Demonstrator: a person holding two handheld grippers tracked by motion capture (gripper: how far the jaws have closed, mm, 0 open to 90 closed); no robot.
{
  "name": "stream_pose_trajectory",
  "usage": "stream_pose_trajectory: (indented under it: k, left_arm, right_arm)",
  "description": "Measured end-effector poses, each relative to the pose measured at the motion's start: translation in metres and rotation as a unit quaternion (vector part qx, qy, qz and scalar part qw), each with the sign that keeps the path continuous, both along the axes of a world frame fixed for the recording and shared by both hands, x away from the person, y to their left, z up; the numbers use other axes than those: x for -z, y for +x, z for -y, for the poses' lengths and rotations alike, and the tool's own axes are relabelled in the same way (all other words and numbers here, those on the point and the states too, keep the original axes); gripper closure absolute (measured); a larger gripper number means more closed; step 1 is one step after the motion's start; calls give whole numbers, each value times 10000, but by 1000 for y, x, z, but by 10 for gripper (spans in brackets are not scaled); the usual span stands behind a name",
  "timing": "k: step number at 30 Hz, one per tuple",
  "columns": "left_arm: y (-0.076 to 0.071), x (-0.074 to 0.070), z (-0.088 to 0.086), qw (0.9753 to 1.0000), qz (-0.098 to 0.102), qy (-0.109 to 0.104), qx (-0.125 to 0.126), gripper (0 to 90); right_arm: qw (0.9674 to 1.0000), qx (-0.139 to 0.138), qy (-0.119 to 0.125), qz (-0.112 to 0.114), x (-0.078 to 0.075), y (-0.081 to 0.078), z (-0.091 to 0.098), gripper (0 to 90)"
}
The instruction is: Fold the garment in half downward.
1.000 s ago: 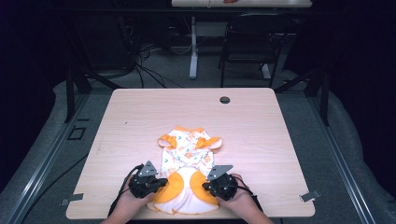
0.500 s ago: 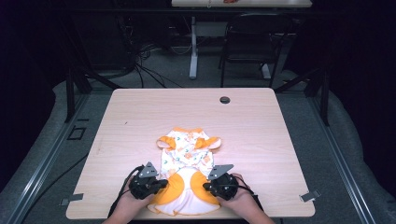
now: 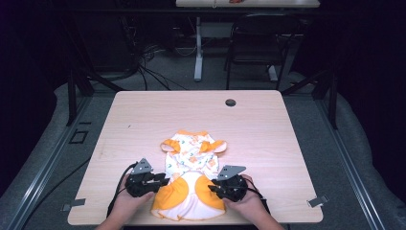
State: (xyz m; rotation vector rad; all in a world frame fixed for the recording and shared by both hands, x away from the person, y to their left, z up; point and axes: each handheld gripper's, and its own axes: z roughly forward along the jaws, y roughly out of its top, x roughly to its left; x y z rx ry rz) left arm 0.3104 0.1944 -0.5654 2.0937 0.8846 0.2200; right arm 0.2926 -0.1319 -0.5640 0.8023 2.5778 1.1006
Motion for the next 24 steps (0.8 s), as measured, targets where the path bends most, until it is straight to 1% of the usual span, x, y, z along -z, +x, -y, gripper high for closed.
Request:
stream_pose_trajectory:
  k: [2,3,4,5,7,8,9,10,11,12,13,14,15,16,17,18,20,21,22,23,24]
  left_arm:
    - [4,2,-2,10000,-24,14,-29,633]
    - [6,2,-3,10000,2,50,-32,624]
    - [9,3,-4,10000,-38,30,-68,612]
    - [11,2,-5,10000,-20,51,-43,606]
    - [15,1,-5,10000,-17,1,-25,579]
    - [18,0,-6,10000,-65,-45,-15,567]
    - [20,-1,-7,9999,-79,-74,-24,565]
    - [22,-2,-7,9999,-110,-90,-28,560]
    - [24,-3,-7,9998,-136,-118,-52,556]
    - [26,-4,-7,9998,-150,-101,-53,553]
    - [28,-5,-6,9998,-151,-79,-40,550]
    - [28,-5,-6,9998,-151,-79,-40,547]
    - [32,-6,-5,9999,-151,8,-38,535]
    - [32,-6,-5,9999,-151,8,-38,526]
    - [36,-8,-3,9999,-152,40,-22,524]
    - [38,-8,-2,9998,-182,20,-23,523]
    - [41,-9,-2,9998,-216,18,-12,527]
    - [43,-10,-1,9997,-221,45,9,527]
    - [48,-12,0,9997,-170,177,19,526]
    - [48,-12,0,9997,-170,177,19,529]
    - [53,-15,2,9996,-223,152,13,534]
  right_arm:
    - [9999,113,40,59,1,3,1,650]
    - [9999,147,42,57,1,4,2,637]
    - [9998,201,78,46,1,7,4,619]
    - [9998,200,65,37,1,9,5,607]
    - [9997,249,55,-1,1,13,6,583]
    - [9996,290,18,-58,1,14,7,576]
    - [9994,321,33,-93,0,16,8,576]
    - [9996,282,-18,-91,-1,18,9,575]
    - [9995,308,-47,-101,-2,20,10,574]
    - [9994,312,-22,-124,-4,22,11,571]
    - [9992,339,55,-218,-5,25,13,573]
    - [9992,339,55,-218,-5,25,13,573]
    - [9989,361,73,-301,-9,30,15,588]
    - [9989,379,13,-289,-10,32,15,592]
    - [9989,364,-43,-300,-11,35,15,597]
    - [9986,360,-56,-390,-12,37,15,599]
    - [9985,339,-80,-433,-14,40,14,602]
    - [9983,332,-116,-456,-15,42,13,603]
    - [9981,287,-221,-490,-19,46,11,603]
    - [9980,262,-272,-500,-21,48,9,603]
    - [9980,230,-323,-495,-23,49,7,602]
